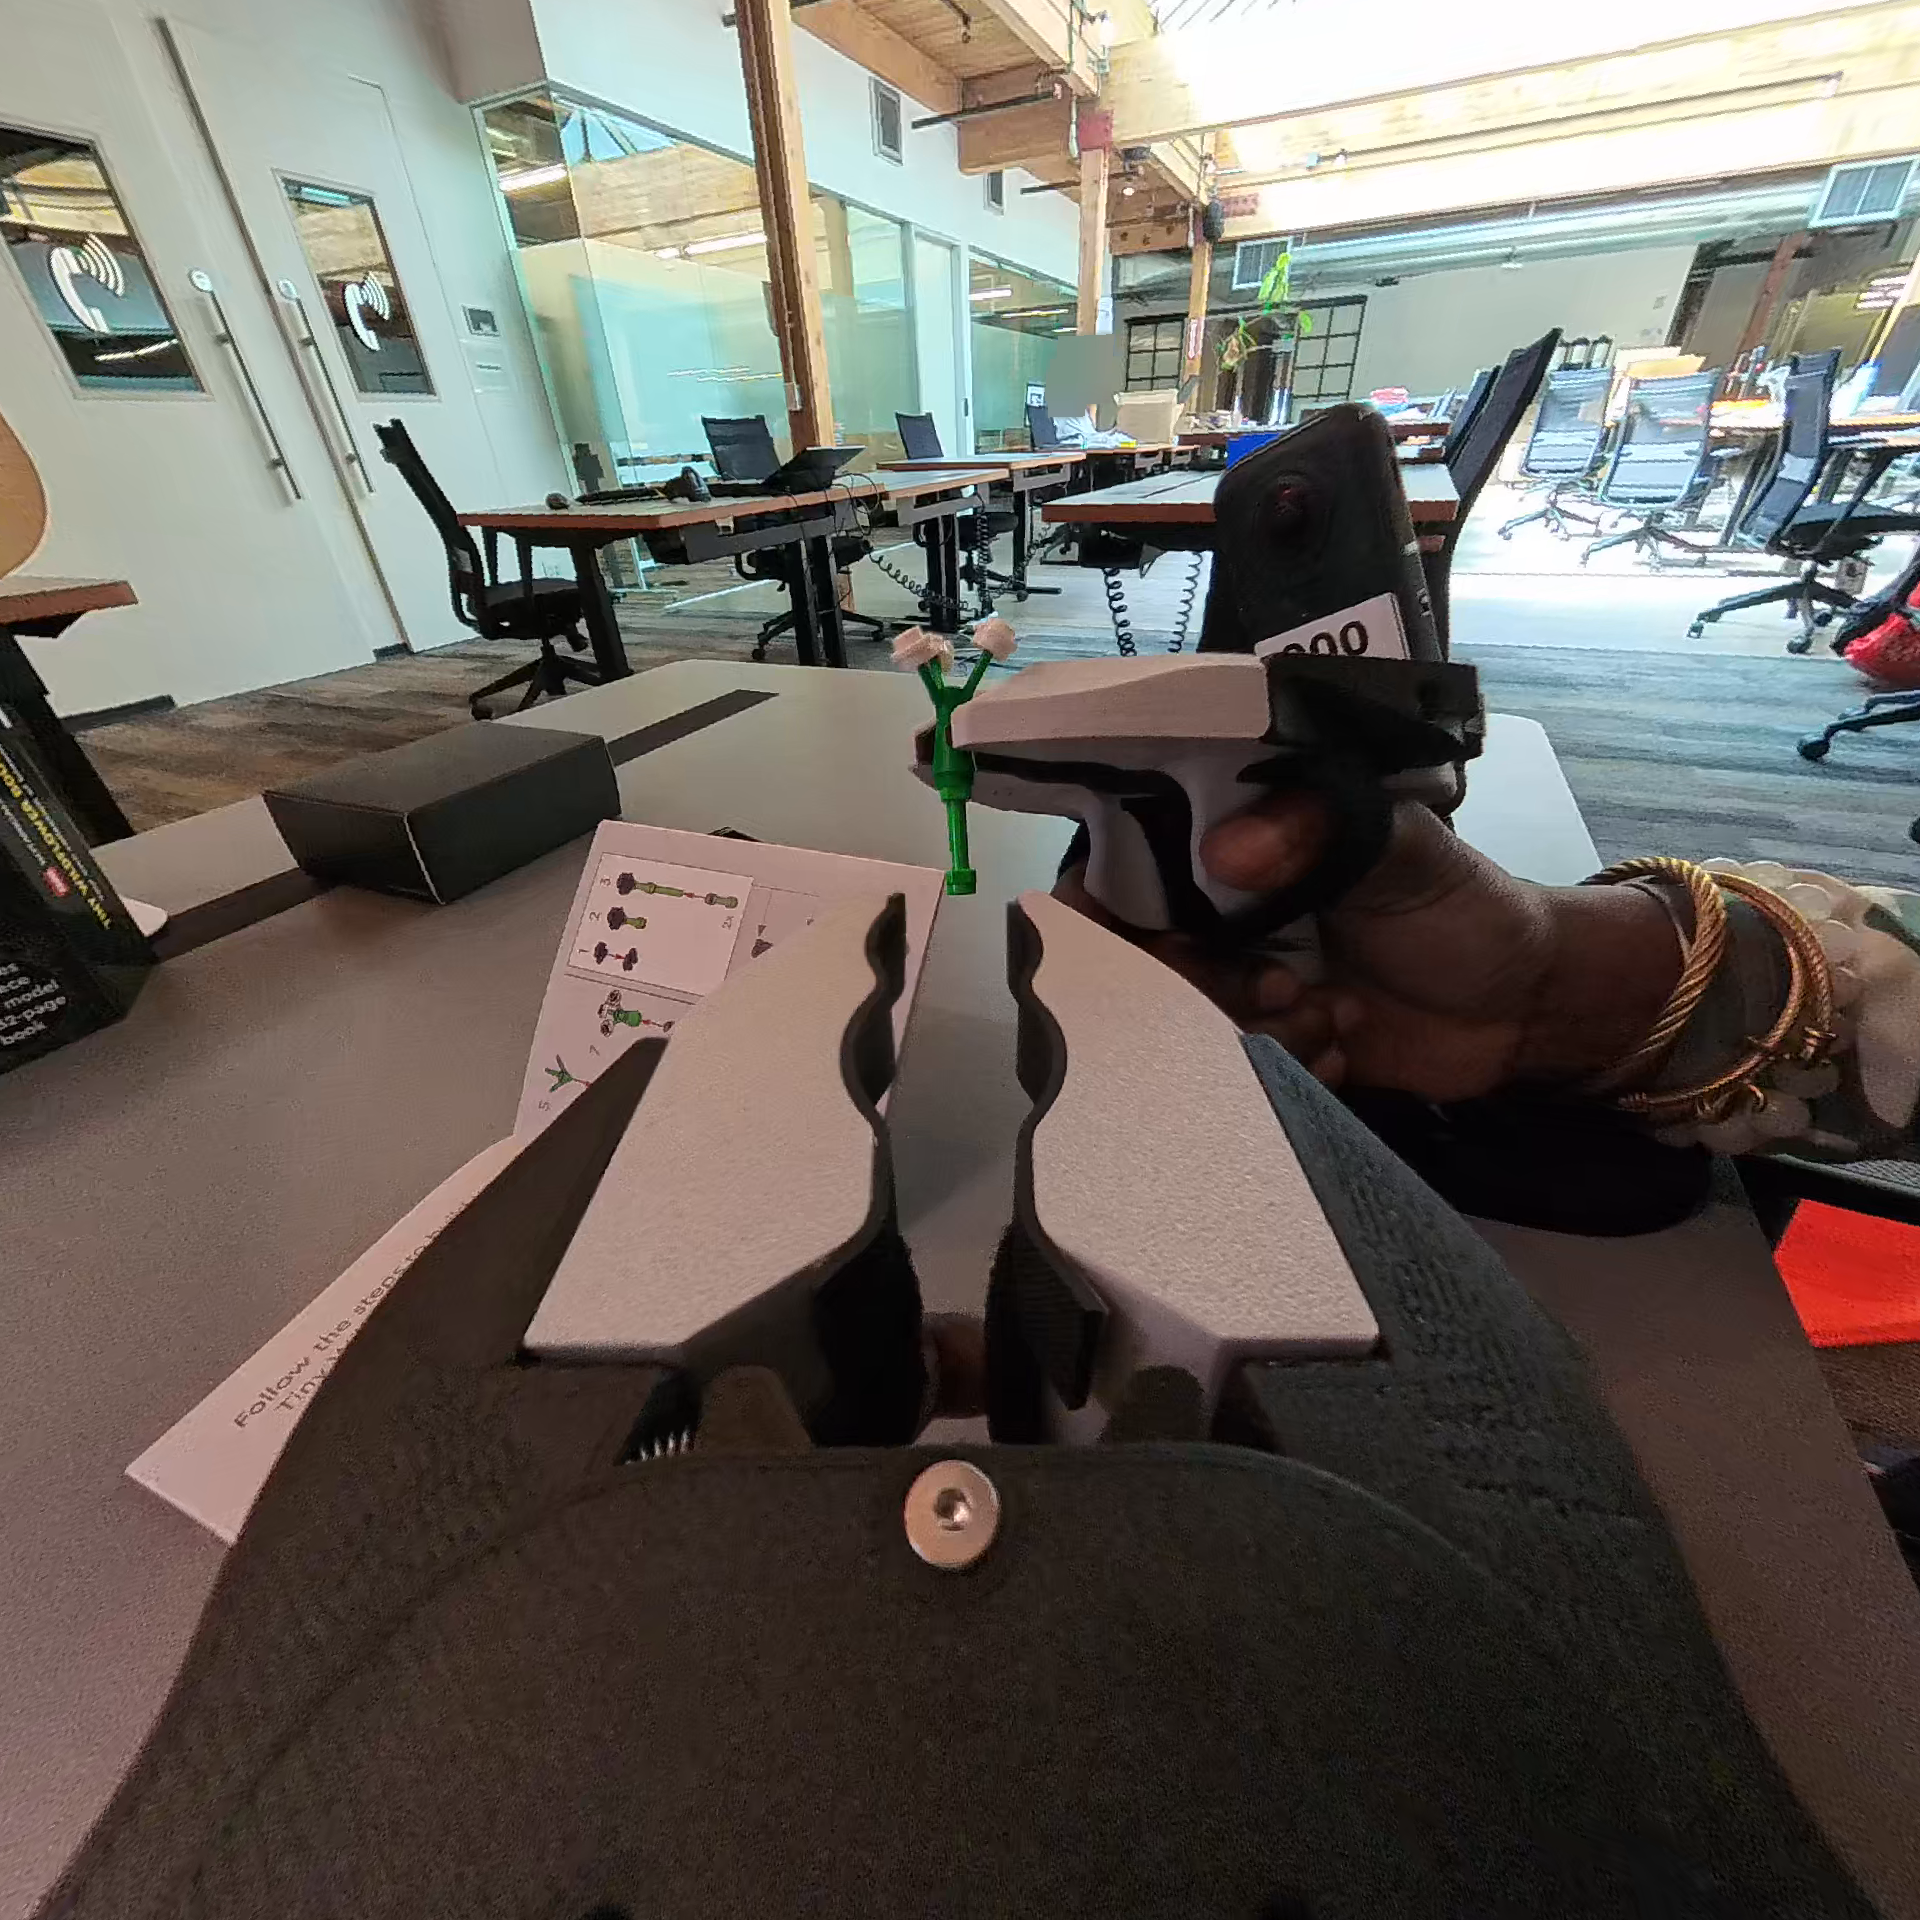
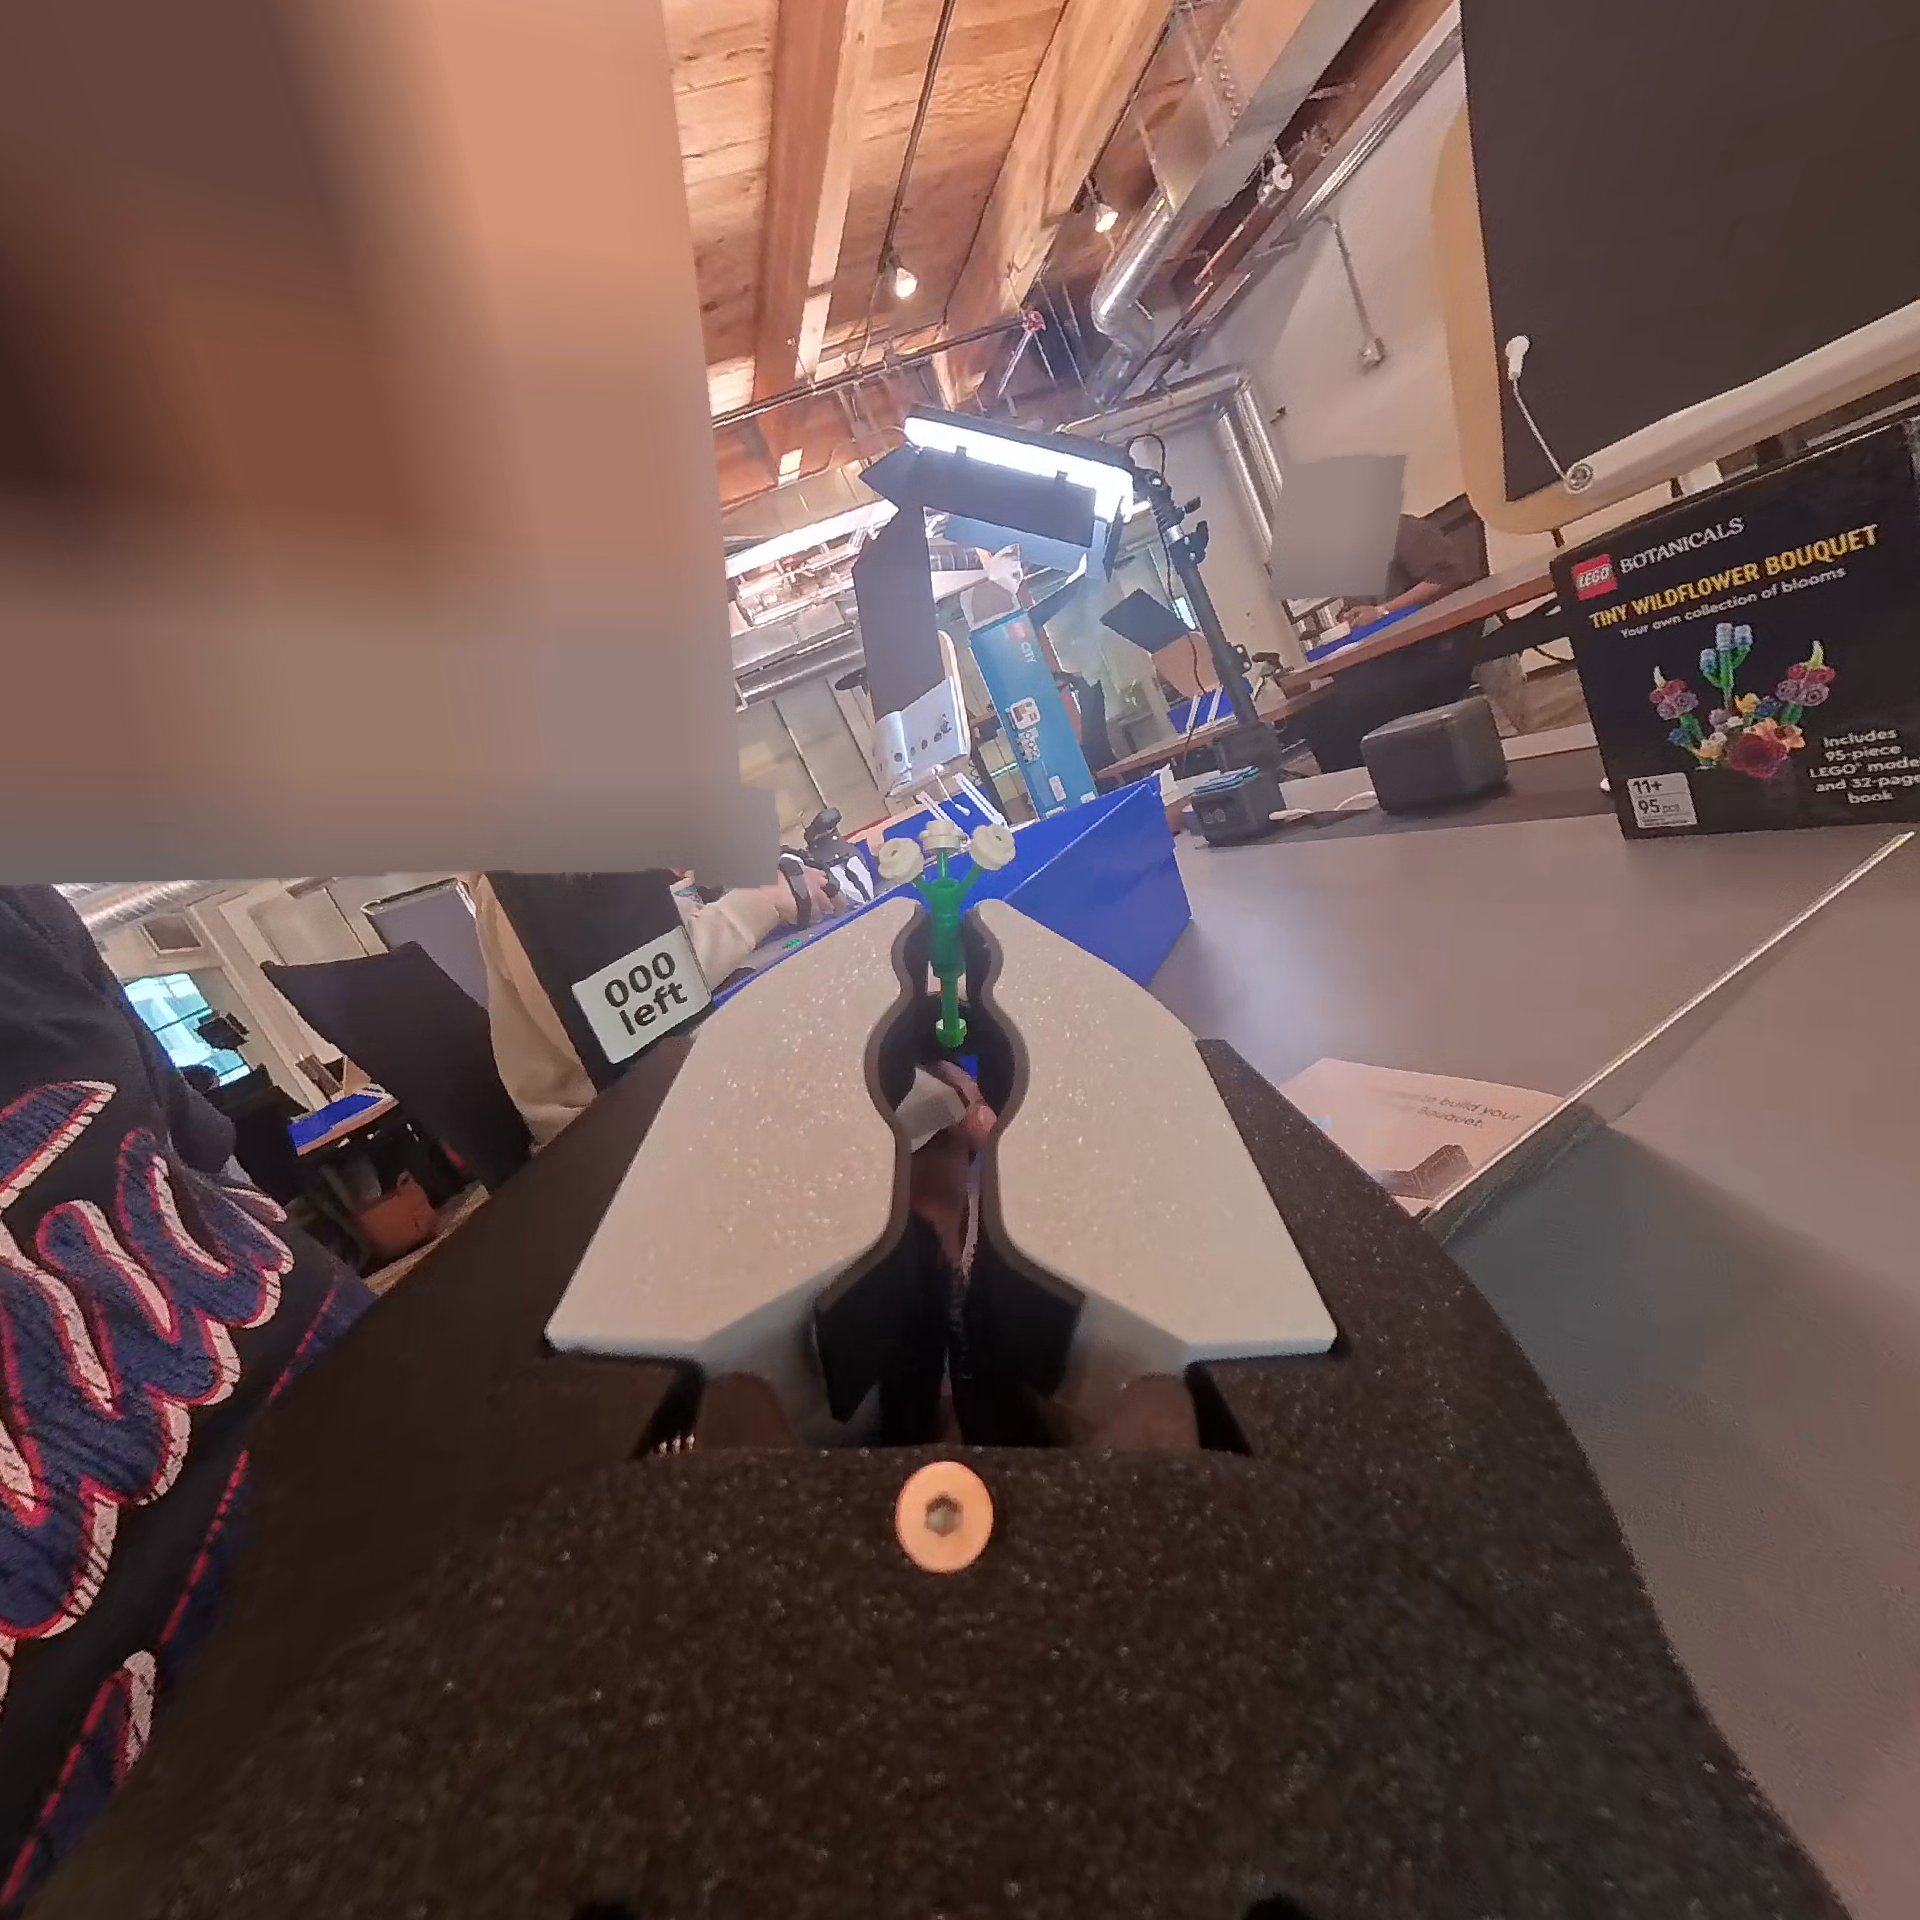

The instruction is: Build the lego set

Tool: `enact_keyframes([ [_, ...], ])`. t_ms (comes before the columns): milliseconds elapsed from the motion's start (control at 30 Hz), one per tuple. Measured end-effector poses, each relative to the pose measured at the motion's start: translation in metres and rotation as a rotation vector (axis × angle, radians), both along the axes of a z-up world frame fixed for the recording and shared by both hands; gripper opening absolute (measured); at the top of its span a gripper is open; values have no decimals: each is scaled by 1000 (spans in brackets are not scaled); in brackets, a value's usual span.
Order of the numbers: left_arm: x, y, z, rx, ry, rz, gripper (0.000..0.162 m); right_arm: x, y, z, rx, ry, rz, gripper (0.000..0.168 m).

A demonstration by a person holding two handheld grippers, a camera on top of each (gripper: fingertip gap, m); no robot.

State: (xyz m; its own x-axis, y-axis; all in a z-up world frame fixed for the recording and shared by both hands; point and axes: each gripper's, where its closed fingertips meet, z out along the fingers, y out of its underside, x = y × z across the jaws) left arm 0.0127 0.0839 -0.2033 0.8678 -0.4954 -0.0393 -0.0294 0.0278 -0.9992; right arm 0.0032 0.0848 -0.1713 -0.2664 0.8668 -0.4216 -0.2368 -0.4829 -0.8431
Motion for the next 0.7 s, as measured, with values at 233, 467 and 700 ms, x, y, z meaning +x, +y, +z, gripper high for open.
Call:
enact_keyframes([
  [233,4,-3,1,-1,-3,-32,5,-4,-10,-3,54,-28,31,6],
  [467,4,-4,2,-3,-23,-37,5,-3,-9,-2,41,-22,33,6],
  [700,3,-4,3,-13,-46,-48,5,-3,-8,-2,43,-21,29,7],
])
